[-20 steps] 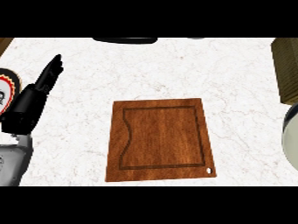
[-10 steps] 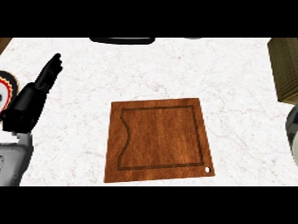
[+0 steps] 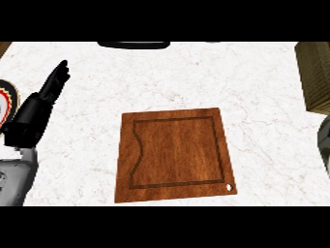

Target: Pick the cupcake from the cutting board and place it in the basket

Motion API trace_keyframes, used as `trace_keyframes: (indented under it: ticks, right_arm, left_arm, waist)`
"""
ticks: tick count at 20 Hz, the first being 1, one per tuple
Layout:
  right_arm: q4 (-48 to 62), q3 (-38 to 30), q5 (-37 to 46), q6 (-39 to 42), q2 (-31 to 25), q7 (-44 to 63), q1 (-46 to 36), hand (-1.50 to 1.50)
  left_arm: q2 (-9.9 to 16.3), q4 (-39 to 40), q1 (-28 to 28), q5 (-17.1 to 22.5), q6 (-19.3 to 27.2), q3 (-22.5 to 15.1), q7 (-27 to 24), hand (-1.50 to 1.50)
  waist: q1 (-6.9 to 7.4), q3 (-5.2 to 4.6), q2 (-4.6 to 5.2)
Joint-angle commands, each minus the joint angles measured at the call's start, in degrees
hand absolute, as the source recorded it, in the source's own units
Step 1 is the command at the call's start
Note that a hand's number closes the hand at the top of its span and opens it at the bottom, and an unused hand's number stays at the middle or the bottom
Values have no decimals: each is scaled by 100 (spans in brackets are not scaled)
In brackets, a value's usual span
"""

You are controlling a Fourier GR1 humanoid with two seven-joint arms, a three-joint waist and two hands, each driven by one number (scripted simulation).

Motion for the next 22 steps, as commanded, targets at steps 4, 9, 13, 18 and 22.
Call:
trace_keyframes:
  ticks: [4,9,13,18,22]
  right_arm:
    - [321,474,671,179,-114,-935,-69,-150]
    - [788,332,602,435,92,-937,-345,-150]
    - [1118,-28,344,102,200,-854,-503,-150]
    - [1940,-1098,-595,-24,139,227,-1012,-150]
    - [2343,-1693,-1105,-862,-108,894,-1157,-150]
  left_arm:
    - [-74,-16,-33,-53,74,26,141,0]
    - [48,-64,43,42,-108,116,-5,0]
    - [65,-16,-55,4,-98,143,74,0]
    - [5,-133,166,81,-209,68,-75,0]
    - [37,-252,11,1,-126,80,192,0]
  waist:
    - [-40,-1,-16]
    - [-21,-1,-19]
    - [10,5,-4]
    - [57,-1,-17]
    - [87,8,13]
